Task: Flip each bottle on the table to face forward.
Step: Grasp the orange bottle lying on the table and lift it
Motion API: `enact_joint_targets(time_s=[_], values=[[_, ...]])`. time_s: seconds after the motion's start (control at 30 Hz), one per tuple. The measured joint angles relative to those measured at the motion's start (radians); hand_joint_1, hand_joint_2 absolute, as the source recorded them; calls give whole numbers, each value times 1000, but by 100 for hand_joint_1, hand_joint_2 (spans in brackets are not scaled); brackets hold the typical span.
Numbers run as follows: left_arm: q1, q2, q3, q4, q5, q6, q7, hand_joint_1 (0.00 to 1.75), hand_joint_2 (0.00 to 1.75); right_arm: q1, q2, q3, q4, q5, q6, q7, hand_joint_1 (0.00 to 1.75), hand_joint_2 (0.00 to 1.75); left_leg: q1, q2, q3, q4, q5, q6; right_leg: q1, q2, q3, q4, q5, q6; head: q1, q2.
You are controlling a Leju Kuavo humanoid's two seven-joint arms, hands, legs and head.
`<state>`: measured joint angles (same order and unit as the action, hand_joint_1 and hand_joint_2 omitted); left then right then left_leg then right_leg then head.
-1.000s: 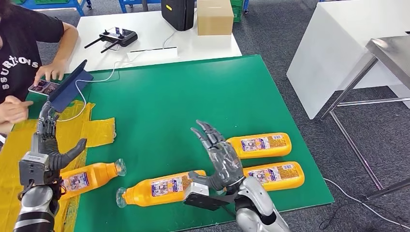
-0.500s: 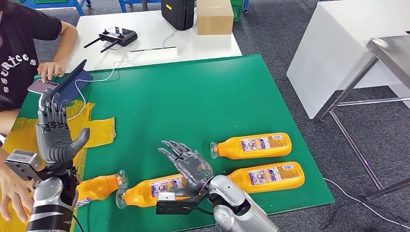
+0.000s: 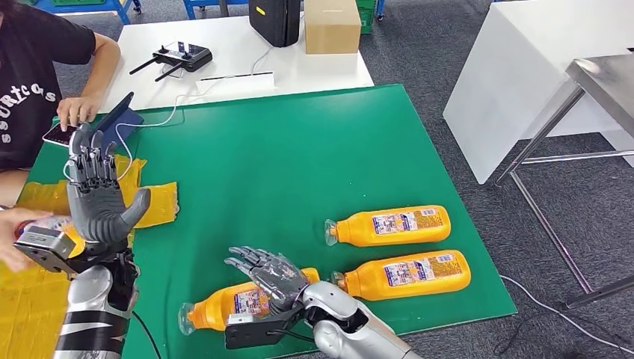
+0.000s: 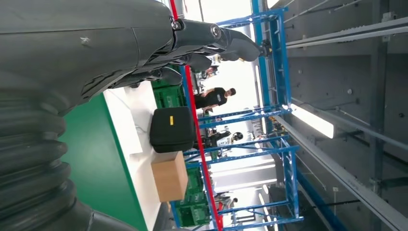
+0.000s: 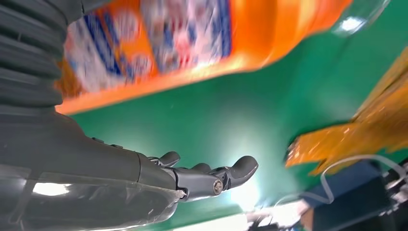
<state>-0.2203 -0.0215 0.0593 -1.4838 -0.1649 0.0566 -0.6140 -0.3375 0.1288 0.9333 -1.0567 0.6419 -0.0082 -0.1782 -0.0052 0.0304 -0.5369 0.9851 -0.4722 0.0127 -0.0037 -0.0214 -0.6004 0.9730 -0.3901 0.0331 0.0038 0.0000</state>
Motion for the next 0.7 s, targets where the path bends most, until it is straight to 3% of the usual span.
enact_joint_targets(time_s=[0.33, 0.5, 0.7], values=[[-4, -2, -5, 5, 2, 13, -7, 0, 175, 1, -18, 36, -33, 43, -65, 7, 0, 175, 0, 0, 0, 0, 0, 0, 0, 0, 0, 0, 0, 0, 0, 0], [17, -2, -1, -12, -13, 31, -6, 0, 175, 36, -30, 34, -127, 271, -282, 79, 0, 175, 0, 1, 0, 0, 0, 0, 0, 0, -1, 0, 0, 0, 0, 0], [51, -5, 15, -33, -21, 25, -2, 0, 175, 82, -67, 24, -283, 341, -215, 117, 0, 175, 0, 0, -2, 0, 0, 0, 0, 0, -1, 0, 0, 0, 0, 0]])
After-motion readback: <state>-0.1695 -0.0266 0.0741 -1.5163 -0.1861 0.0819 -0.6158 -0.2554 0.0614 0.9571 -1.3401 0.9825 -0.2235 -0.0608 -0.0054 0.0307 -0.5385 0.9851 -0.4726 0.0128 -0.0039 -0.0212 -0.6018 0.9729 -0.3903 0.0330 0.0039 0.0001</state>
